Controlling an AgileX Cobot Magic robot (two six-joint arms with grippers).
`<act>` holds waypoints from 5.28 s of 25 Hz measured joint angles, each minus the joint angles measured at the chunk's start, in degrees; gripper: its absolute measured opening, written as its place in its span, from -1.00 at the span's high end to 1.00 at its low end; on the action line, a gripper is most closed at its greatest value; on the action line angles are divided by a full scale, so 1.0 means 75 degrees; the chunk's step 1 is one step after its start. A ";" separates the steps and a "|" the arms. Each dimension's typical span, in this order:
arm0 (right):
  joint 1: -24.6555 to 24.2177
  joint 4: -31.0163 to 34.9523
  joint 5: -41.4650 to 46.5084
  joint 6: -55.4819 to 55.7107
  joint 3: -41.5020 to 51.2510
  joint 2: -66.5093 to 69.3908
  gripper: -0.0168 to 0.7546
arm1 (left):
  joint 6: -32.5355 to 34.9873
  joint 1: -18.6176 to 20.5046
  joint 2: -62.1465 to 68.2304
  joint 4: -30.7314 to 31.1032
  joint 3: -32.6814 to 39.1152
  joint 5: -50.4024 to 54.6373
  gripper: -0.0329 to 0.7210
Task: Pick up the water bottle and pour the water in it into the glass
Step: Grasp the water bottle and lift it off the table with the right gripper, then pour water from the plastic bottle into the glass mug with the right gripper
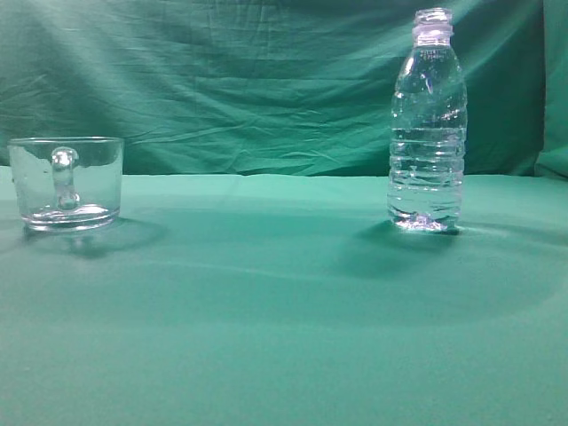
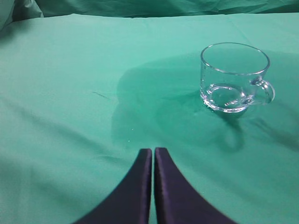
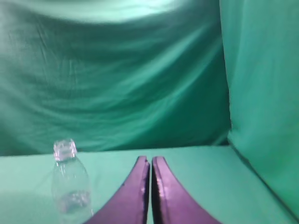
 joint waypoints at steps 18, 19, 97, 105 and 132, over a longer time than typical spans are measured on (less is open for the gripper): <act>0.0018 -0.0183 -0.0232 0.1549 -0.1452 0.4249 0.96 | 0.0000 0.0000 0.0000 0.0000 0.0000 0.0000 0.91; 0.0101 -0.0390 -0.0439 0.1614 -0.1466 0.4481 0.96 | 0.0000 0.0000 0.0000 0.0000 0.0000 0.0000 0.91; 0.4400 -0.5526 0.1659 0.0915 -1.1118 1.5213 0.34 | 0.0000 0.0000 0.0000 0.0000 0.0000 0.0000 0.91; 0.4926 -0.6471 0.2683 0.0396 -1.2527 1.6489 0.34 | 0.0000 0.0000 0.0000 0.0000 0.0000 0.0000 0.91; 0.5243 -1.1546 0.3237 0.0015 -1.2929 1.6977 0.34 | 0.0000 0.0000 0.0000 0.0000 0.0000 0.0000 0.91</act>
